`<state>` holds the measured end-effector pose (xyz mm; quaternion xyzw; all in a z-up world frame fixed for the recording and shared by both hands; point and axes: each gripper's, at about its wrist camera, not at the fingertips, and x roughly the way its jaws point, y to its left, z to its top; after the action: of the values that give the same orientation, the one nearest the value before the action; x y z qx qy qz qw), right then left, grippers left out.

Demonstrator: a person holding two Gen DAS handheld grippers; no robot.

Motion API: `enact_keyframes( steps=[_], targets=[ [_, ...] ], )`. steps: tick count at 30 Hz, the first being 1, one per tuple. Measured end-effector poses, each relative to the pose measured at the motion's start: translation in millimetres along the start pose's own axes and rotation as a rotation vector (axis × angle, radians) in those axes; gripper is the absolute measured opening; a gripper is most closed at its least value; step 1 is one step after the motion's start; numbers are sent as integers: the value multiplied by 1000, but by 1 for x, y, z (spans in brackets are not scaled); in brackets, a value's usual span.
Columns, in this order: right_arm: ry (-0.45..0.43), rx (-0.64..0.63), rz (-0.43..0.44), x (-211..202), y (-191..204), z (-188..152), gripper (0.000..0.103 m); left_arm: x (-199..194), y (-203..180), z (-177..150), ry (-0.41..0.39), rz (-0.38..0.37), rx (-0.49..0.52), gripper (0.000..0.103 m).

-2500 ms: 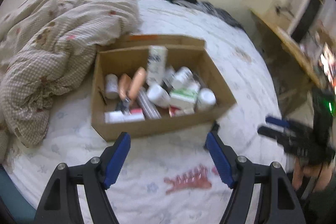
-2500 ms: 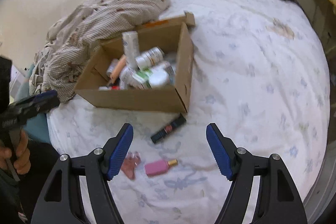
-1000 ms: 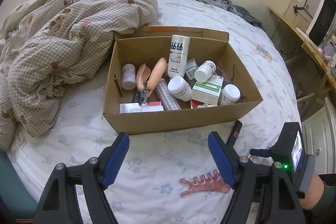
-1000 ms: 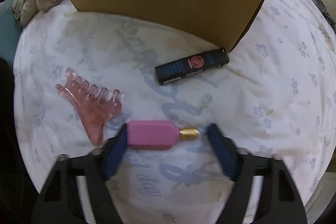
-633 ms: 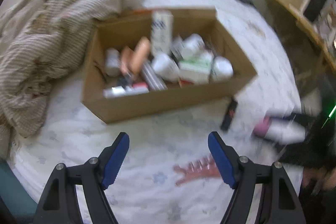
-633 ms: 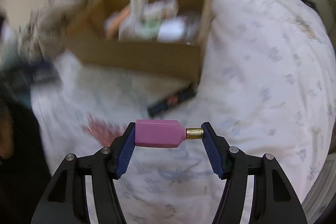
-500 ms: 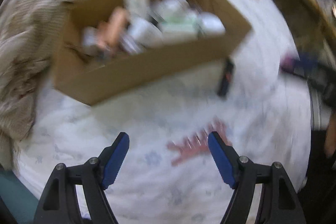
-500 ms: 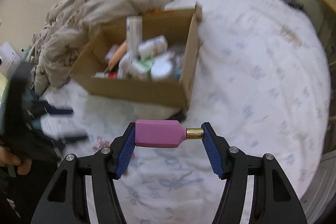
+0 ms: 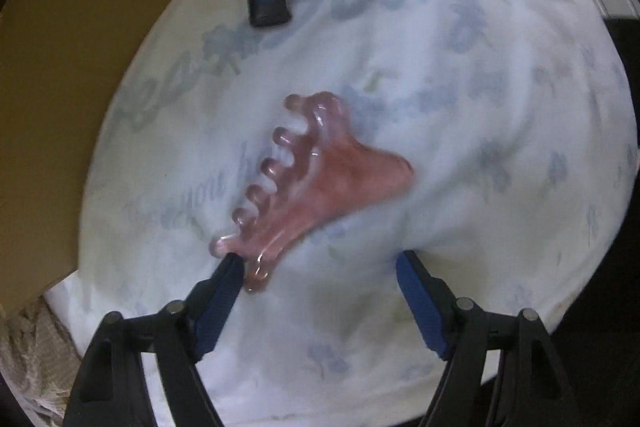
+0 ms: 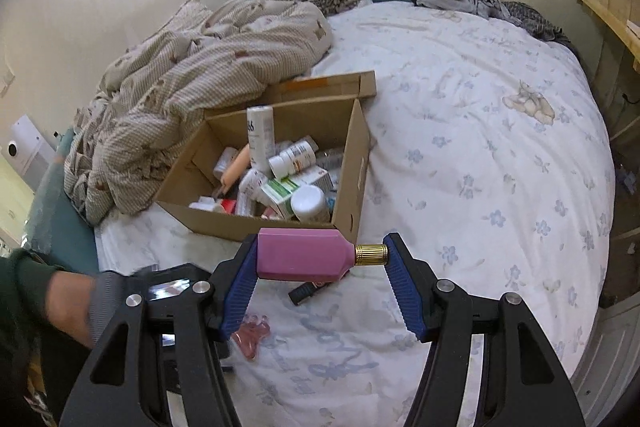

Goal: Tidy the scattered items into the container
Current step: 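Grasp the translucent pink comb with the left gripper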

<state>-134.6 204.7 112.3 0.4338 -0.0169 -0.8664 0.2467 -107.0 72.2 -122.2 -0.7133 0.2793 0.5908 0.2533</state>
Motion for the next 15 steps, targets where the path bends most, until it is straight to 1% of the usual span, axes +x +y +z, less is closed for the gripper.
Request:
enact_keyframes(
  steps=[3,4,5,6,7,8,9,10,12,15],
  targets=[
    [-35,23,19,-7,-1,3,66,-7,16,3,-64,-75,-80,80],
    [-43,27,23,-9,-1,4,66,-9,21,1,-90,-78,-98,69],
    [-49,29,26,-10,-1,5,66,-10,21,-1,-114,-31,-91,61],
    [-56,31,28,-11,0,6,66,-12,22,-4,-136,13,-85,45],
    [-57,33,32,-11,0,7,66,-13,23,-6,-147,30,-96,31],
    [-57,36,35,-11,0,8,66,-14,25,-8,-158,45,-107,27],
    [-55,38,38,-10,1,8,66,-15,27,-9,-167,51,-122,18],
    [-53,39,41,-8,1,9,66,-16,28,-10,-175,57,-136,13],
    [-49,38,40,-5,3,10,66,-19,27,-12,-183,59,-157,10],
    [-44,40,37,-3,3,9,66,-37,20,-18,-241,67,-161,9]
  ],
)
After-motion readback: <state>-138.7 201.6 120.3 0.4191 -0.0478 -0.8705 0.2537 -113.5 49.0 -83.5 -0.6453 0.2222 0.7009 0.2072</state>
